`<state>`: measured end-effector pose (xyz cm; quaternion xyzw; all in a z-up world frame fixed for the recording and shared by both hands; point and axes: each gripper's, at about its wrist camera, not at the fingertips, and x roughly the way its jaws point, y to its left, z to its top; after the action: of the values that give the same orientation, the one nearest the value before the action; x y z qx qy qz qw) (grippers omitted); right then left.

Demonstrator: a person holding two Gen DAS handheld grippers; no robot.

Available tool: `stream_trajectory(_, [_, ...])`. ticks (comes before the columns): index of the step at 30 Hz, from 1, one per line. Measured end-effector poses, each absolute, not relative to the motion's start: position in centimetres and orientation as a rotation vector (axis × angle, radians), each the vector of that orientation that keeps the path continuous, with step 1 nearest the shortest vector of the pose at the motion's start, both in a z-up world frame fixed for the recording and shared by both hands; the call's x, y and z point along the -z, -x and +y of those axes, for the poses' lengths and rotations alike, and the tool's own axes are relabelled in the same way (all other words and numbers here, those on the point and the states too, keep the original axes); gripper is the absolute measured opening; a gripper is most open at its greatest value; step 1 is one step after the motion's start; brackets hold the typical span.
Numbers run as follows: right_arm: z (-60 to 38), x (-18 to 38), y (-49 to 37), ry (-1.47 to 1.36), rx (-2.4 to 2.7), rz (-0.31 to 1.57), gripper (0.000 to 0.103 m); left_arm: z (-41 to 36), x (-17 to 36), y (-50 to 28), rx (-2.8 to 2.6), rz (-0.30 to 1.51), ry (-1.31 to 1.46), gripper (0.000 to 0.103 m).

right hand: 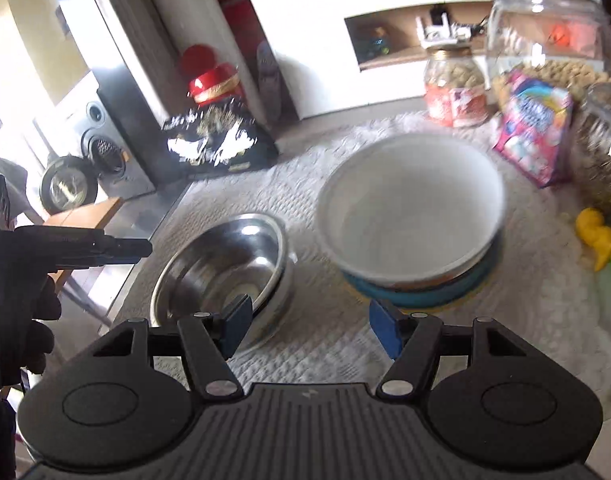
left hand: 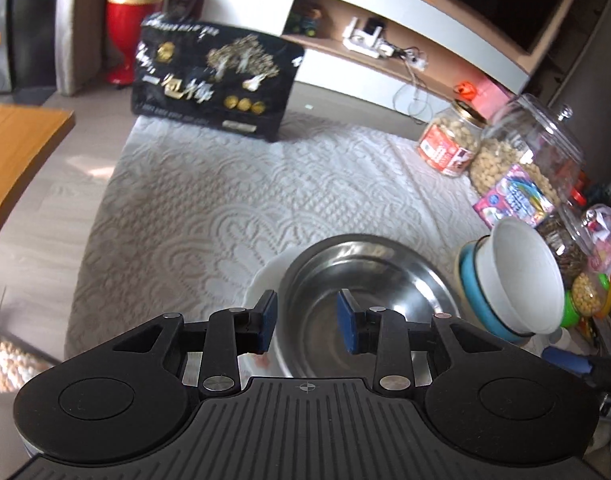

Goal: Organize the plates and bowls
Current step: 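Grasp the rim of the steel bowl with the left gripper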

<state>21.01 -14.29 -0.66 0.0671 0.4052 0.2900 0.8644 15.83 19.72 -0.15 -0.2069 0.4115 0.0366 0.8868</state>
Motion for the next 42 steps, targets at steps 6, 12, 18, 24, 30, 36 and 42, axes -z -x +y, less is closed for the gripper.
stream_trajectory(6, [-9.3, 3.3, -23.7, -0.288, -0.614, 1.015, 0.065, 23.2, 4.7, -15.4, -0.076, 0.882, 0.660, 0.038])
stream_trajectory(12, [-5.3, 4.8, -24.7, -0.200, -0.532, 1.026, 0.065, 23.6, 5.7, -16.8, -0.042, 0.873, 0.649, 0.040])
stream_trajectory(18, [-4.1, 6.9, -26.6, -0.183, -0.484, 1.071, 0.065, 25.0, 6.4, -16.3, 0.002, 0.830, 0.717, 0.049])
stream_trajectory(24, [-2.8, 7.6, -27.0, -0.135, -0.501, 1.080, 0.066, 25.6, 7.1, -16.5, 0.026, 0.818, 0.751, 0.052])
stream_trajectory(30, [-2.2, 7.5, -28.0, -0.169, -0.500, 1.099, 0.067, 26.0, 8.0, -17.7, 0.027, 0.883, 0.795, 0.048])
stream_trajectory(36, [-0.6, 7.8, -29.1, -0.204, -0.550, 1.114, 0.067, 26.6, 7.7, -18.2, -0.024, 0.882, 0.750, 0.055])
stream_trajectory(42, [-0.8, 7.4, -28.7, -0.154, -0.599, 1.086, 0.066, 27.3, 7.6, -17.9, -0.036, 0.856, 0.767, 0.052])
